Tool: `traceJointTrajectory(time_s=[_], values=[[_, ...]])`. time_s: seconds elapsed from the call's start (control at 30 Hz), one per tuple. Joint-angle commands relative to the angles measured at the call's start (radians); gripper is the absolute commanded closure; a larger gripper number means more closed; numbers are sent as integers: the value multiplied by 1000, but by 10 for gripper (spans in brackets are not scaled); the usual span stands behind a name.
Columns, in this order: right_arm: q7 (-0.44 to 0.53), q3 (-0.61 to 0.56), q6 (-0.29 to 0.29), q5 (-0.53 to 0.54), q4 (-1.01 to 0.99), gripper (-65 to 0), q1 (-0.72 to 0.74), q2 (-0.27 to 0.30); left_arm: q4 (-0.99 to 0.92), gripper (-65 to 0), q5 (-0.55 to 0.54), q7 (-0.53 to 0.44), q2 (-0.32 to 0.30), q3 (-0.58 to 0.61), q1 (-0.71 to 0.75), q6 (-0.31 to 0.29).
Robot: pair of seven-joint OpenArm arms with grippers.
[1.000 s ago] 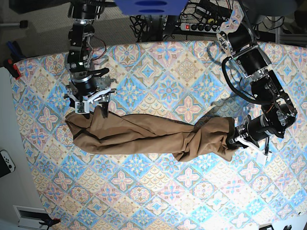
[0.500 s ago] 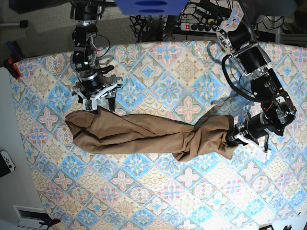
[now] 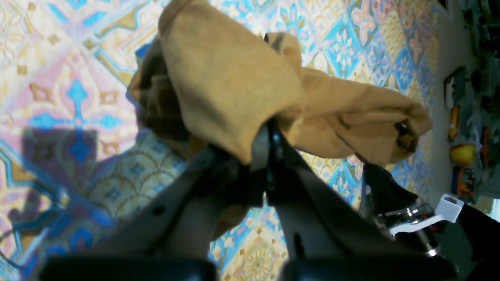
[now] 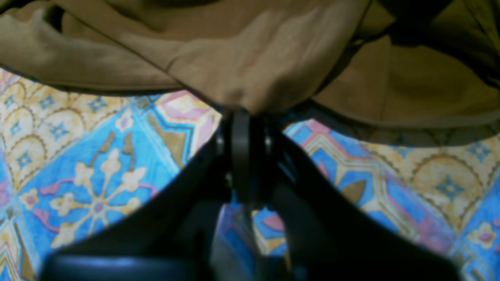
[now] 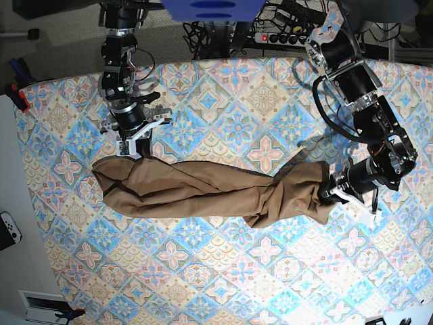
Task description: Layout the t-shirt on the table in an organized manner, then fold the t-shirt properly
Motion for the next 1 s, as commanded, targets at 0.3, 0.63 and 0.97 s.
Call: traceJointTrajectory(time_s=[0.3,0.63,0.97], values=[[-23,95,1,7,146,0,11,8,17,0,-20,-8,-13,1,19,-1],[-23,136,1,7,428,0,0,6,315,0,-17,-8,-13,1,222,-101],[-28,158,1,6,441,0,-129,3,450,0,-12,-8,-54,-6,355,-133]])
